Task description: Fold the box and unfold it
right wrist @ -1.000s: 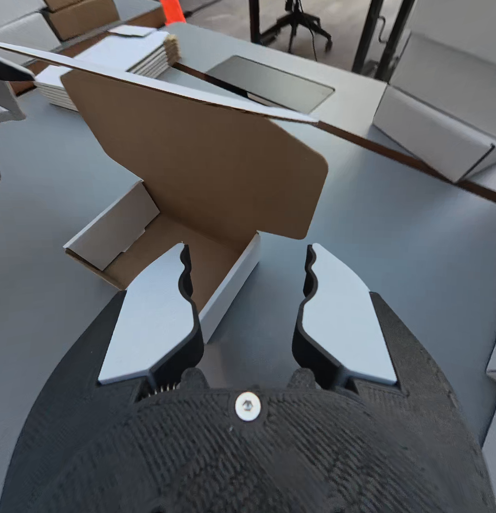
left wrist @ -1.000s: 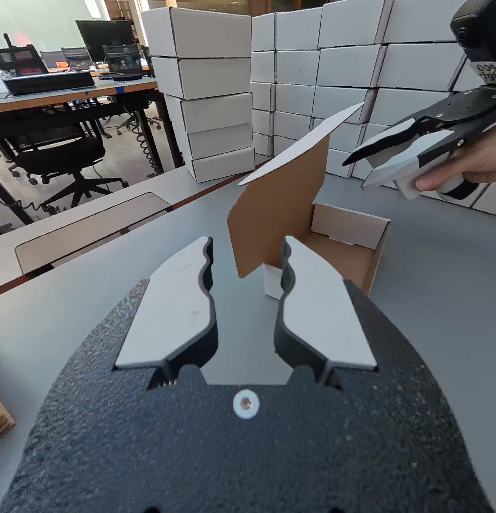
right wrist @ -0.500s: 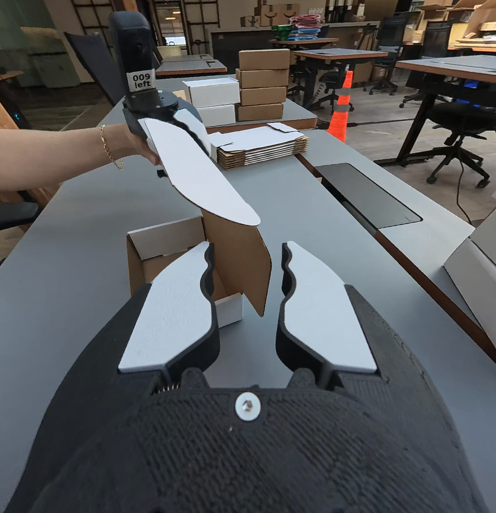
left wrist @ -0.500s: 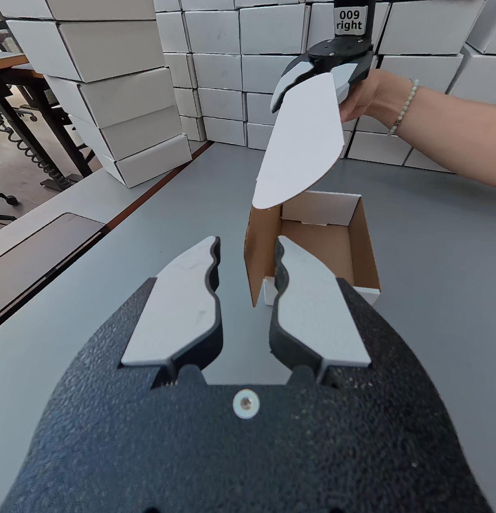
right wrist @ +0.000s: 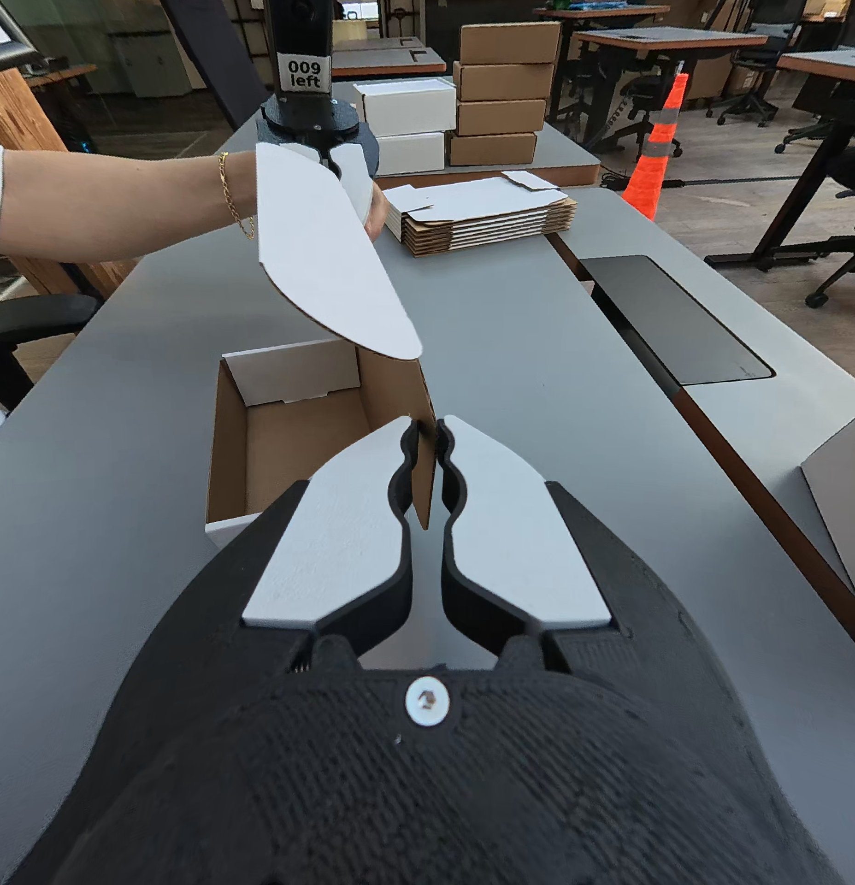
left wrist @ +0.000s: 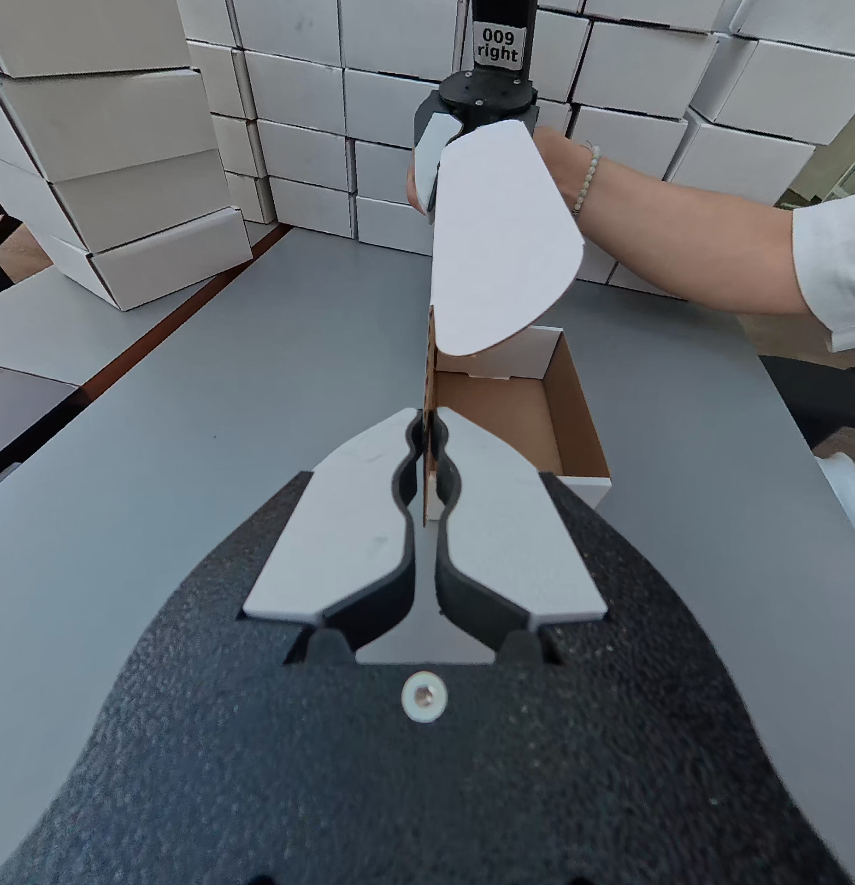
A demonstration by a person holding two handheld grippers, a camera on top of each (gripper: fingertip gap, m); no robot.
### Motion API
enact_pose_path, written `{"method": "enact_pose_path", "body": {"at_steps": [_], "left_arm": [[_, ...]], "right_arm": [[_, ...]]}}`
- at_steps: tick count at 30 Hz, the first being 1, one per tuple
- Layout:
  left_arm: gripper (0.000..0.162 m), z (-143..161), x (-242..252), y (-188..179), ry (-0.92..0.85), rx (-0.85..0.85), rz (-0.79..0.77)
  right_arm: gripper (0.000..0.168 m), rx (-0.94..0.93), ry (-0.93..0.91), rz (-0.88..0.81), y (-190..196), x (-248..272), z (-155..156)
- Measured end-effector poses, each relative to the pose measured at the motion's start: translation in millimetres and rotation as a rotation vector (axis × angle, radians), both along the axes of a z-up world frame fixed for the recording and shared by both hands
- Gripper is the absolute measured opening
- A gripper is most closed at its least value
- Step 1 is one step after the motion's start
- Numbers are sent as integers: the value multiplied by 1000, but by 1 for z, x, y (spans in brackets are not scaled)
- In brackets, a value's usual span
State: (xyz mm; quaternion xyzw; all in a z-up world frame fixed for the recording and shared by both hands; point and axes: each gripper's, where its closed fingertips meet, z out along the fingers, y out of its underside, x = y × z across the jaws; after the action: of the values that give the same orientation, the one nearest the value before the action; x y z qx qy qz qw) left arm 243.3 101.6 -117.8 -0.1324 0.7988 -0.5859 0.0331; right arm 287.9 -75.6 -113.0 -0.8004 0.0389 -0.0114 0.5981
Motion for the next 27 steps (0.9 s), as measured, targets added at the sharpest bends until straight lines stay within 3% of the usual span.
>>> {"method": "enact_pose_path", "body": {"at_steps": [6,13,18,23,27], "left_arm": [[2,3,8,7,-33,40,26],[2,5,30,22,-38,84,234],[2,4,51,35,-57,133,580],[2,3,58,44,-54,124,908],[2,-1,62,53,-61,163,1153]], "right_arm": [[3,12,-37,14,5,-2,8],[2,-3,-37,-242,22,21,9],[2,-3,-95,-461,39,33,8],[2,171,25,-683,57,37,14],[3,199,23,-812,78,32,3]]}}
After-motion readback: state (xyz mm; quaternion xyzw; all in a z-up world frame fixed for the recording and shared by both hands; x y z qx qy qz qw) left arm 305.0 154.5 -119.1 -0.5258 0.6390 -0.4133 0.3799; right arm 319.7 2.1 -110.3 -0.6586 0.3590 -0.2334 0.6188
